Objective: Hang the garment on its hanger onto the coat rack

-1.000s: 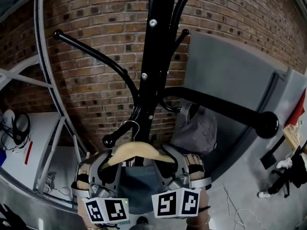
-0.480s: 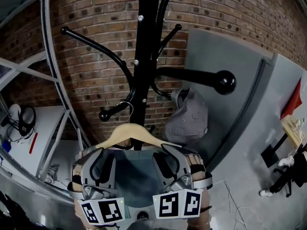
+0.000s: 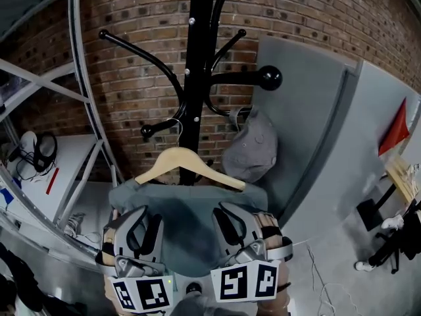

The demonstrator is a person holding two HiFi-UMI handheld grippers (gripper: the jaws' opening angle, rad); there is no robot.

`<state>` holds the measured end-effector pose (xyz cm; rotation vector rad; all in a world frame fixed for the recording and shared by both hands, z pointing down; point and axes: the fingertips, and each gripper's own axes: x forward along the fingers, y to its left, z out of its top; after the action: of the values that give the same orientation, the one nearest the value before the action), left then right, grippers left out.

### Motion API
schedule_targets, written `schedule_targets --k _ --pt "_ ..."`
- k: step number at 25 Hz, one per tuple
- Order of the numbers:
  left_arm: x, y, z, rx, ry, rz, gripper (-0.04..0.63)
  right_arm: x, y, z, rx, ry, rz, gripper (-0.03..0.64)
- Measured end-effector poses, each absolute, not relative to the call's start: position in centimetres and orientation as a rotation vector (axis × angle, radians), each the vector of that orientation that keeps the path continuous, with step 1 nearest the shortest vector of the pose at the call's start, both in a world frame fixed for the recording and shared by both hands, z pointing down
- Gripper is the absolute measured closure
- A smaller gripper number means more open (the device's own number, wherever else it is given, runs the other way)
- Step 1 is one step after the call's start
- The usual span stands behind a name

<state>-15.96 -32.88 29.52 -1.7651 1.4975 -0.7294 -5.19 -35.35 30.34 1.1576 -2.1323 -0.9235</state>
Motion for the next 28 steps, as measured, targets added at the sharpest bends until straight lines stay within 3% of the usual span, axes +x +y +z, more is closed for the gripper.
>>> schedule_targets --k 7,19,28 --pt "-14.5 -30.2 30.0 -1.818 1.483 -0.733 0.459 -4.1 -32.8 30.8 1.136 -2.158 -0.894 0.561" --pt "-13.9 -26.7 31.8 -1.867 1.522 -0.779 0.589 -3.7 -29.4 32.3 1.067 -2.229 -0.832 0.574" --pt "-14.6 -26.7 33.6 -1.877 1.539 -0.877 0.592 -3.4 -29.3 32.4 1.094 -2.186 -0.857 0.581"
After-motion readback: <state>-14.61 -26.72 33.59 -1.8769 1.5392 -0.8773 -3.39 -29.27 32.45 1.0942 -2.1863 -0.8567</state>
